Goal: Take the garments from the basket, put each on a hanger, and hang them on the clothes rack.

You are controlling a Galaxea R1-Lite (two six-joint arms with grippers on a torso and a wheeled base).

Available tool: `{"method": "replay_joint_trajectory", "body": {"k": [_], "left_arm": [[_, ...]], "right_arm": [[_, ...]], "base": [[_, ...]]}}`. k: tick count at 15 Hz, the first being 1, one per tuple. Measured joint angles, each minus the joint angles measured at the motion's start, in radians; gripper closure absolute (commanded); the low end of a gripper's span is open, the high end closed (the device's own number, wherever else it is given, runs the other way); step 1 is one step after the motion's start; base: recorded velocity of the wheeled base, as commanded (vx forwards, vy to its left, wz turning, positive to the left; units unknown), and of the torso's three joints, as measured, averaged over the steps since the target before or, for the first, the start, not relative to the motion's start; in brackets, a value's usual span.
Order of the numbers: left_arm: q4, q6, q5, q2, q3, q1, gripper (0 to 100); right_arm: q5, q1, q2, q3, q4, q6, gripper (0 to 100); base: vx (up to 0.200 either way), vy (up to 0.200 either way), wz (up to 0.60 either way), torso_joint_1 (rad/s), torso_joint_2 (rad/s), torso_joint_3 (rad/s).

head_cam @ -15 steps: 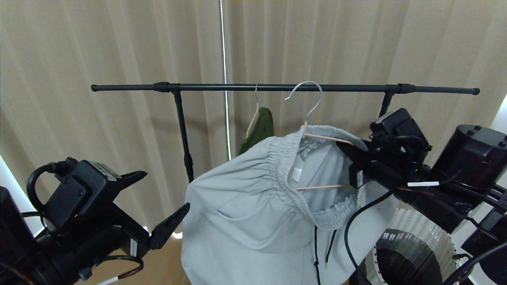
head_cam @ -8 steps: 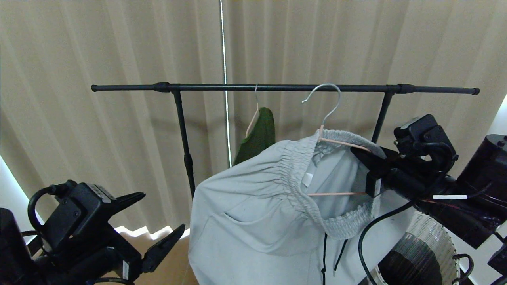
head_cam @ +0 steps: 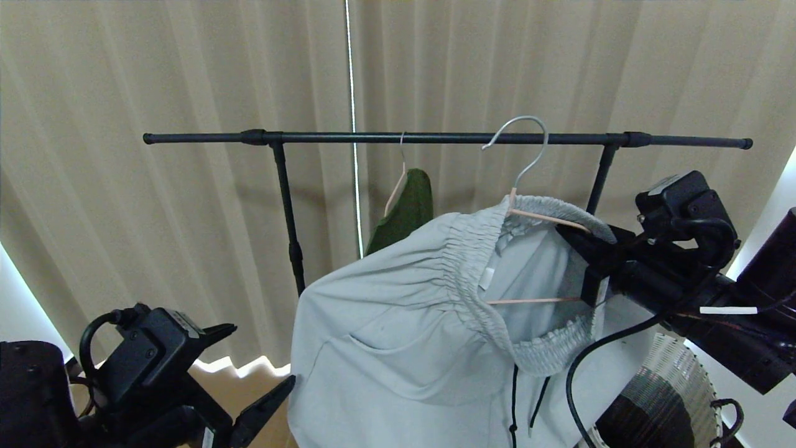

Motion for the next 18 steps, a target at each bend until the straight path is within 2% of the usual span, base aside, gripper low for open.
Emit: {"method": "replay_joint_trajectory", "body": {"k": [3,6,9,10,11,18], "left_arm": [[-0.064,-0.047,-0.002,0.067,-0.023,-0.044,0],[-0.147,-0.051,-0.001,0.154,-0.026,-0.058,0],[-0.286,-0.051,-0.002,0.256,-0.019,-0.054,0],[-0.295,-0.05,-0.002,0.278,-0.014,-0.052,0],[-0.297,-0.05,-0.002,0.294,-0.013,-0.051,100],[-0.303,-0.041,0.002,0.321,-0.003,-0.036,100]], "right_arm": [[0.001,0.023,0.002,-0.033,0.002,-0.002,100],[0.001,0.036,-0.001,-0.043,0.002,-0.003,100],[0.001,0.039,-0.007,-0.043,0.002,-0.003,100],[0.0,0.039,-0.008,-0.043,0.002,-0.003,100],[0.001,0.039,-0.008,-0.043,0.002,-0.003,100],[0.003,0.039,-0.022,-0.046,0.004,-0.004,100]], "base": [[0.0,0.0,0.0,0.0,0.0,0.0],[0.0,0.0,0.0,0.0,0.0,0.0],[0.0,0.0,0.0,0.0,0.0,0.0],[0.0,0.0,0.0,0.0,0.0,0.0],[0.0,0.0,0.0,0.0,0.0,0.0],[0.0,0.0,0.0,0.0,0.0,0.0]]}}
